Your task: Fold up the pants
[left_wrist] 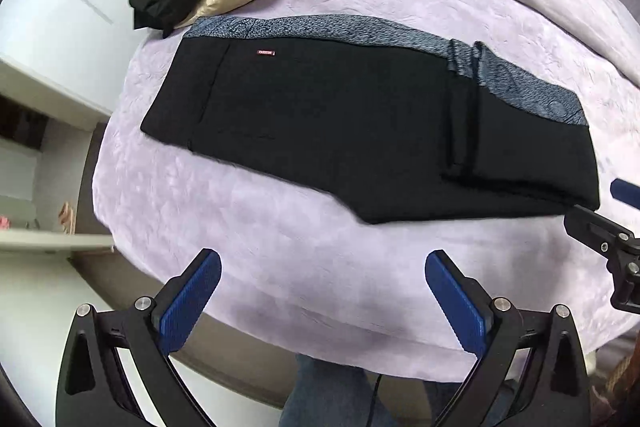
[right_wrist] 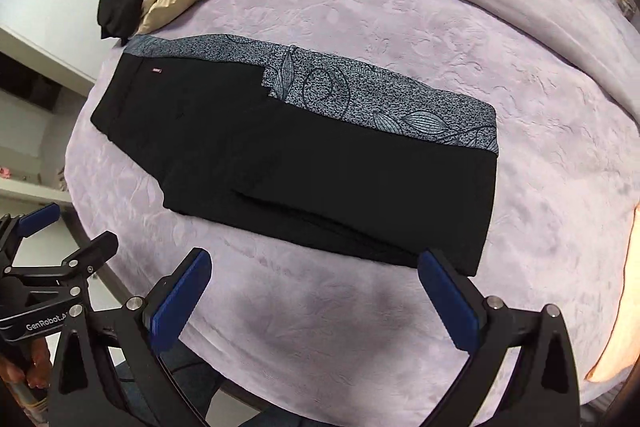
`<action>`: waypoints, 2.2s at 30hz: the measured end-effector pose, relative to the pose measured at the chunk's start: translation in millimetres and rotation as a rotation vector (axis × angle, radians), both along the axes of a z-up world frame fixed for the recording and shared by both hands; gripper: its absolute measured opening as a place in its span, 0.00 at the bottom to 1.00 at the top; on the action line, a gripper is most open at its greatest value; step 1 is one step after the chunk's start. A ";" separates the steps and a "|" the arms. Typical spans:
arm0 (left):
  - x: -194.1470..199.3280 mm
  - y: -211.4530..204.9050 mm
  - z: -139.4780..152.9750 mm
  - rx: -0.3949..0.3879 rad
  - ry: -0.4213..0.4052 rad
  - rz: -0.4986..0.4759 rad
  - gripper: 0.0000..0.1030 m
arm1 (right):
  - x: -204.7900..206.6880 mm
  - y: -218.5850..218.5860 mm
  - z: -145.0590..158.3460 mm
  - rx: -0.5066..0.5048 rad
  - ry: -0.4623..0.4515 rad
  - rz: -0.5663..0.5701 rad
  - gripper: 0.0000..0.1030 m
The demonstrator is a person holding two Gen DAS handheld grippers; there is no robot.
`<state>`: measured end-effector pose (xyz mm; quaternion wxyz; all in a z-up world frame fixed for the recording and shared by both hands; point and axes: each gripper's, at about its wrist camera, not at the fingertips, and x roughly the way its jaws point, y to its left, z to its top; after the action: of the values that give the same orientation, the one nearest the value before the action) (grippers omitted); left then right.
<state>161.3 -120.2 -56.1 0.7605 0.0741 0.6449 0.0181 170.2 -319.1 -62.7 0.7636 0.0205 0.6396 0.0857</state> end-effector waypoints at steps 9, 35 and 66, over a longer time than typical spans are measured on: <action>46.0 92.0 -11.5 -0.037 -0.015 -0.108 1.00 | 8.8 100.8 -7.3 -0.021 0.015 -0.096 1.00; 63.5 158.0 -46.6 -0.139 0.048 0.035 1.00 | 36.1 150.2 -4.5 -0.050 0.110 -0.076 1.00; 95.3 171.3 -68.1 -0.221 0.079 0.086 1.00 | 36.2 141.9 -19.0 -0.052 0.167 -0.089 1.00</action>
<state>256.7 51.1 -124.2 0.7365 -0.0371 0.6750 -0.0233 206.5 -177.2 -81.8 0.7109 0.0361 0.7016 0.0328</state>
